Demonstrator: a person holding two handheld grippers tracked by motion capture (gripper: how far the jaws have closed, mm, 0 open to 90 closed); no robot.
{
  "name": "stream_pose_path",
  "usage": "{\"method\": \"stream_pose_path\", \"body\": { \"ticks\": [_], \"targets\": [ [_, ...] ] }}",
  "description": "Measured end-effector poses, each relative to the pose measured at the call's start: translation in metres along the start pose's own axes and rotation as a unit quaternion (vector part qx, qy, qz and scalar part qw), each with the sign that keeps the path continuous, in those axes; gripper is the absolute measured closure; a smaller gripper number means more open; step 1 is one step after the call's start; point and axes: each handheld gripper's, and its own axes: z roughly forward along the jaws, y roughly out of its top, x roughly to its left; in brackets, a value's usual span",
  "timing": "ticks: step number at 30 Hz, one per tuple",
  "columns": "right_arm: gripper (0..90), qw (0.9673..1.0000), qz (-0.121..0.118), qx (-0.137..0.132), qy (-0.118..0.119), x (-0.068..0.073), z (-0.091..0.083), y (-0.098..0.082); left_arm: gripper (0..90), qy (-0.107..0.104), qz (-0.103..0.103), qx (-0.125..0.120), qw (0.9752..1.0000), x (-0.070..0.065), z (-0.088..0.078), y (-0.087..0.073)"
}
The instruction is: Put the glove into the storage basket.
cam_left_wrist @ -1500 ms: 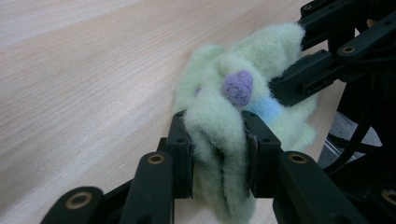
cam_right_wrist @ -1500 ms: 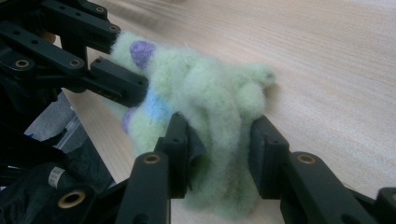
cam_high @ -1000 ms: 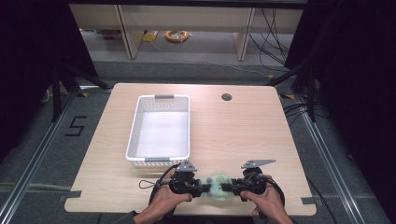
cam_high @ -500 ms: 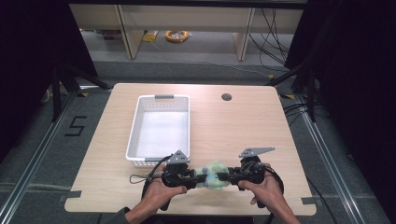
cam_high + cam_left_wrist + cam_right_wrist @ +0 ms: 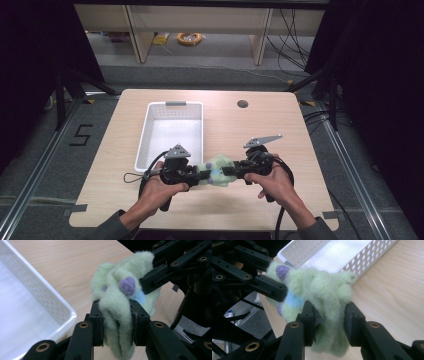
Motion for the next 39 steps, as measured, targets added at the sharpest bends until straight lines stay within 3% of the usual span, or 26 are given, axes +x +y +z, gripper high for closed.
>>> {"method": "stream_pose_path", "body": {
  "ticks": [2, 8, 10, 13, 14, 15, 16, 22, 39],
  "targets": [
    [66.2, 0.9997, -0.023, 0.006, -0.009, 0.002, 0.004, 0.013, 68.2, 0.004, -0.002, -0.001, 1.0, 0.004, -0.004, 0.002],
    [66.3, 0.9992, -0.038, 0.011, -0.005, 0.006, 0.017, 0.036, 68.1, 0.022, -0.002, -0.01, 0.9997, 0.02, -0.021, 0.007],
    [66.2, 0.9995, -0.027, 0.013, -0.001, 0.008, 0.019, 0.039, 68.1, 0.023, -0.006, -0.014, 0.9996, 0.023, -0.022, 0.008],
    [66.3, 0.9994, -0.03, 0.016, 0.004, 0.008, 0.028, 0.048, 68.1, 0.028, -0.009, -0.01, 0.9995, 0.032, -0.028, 0.009],
    [66.3, 0.9993, -0.029, 0.021, 0.005, 0.009, 0.034, 0.054, 67.9, 0.027, -0.012, -0.01, 0.9995, 0.042, -0.031, 0.01],
    [66.3, 0.9993, -0.029, 0.021, 0.005, 0.009, 0.034, 0.054, 67.9, 0.027, -0.012, -0.01, 0.9995, 0.042, -0.031, 0.01],
    [66.3, 0.9993, -0.032, 0.014, 0.007, 0.008, 0.041, 0.06, 67.9, 0.027, -0.026, -0.006, 0.9993, 0.053, -0.033, 0.01],
    [66.3, 0.9993, -0.031, 0.019, 0.004, 0.008, 0.064, 0.077, 67.9, 0.039, -0.033, -0.002, 0.9987, 0.074, -0.04, 0.011],
    [66.2, 0.9985, -0.02, 0.048, -0.016, 0.0, 0.111, 0.105, 67.8, 0.066, -0.069, 0.016, 0.9953, 0.118, -0.036, 0.012]
  ]
}}
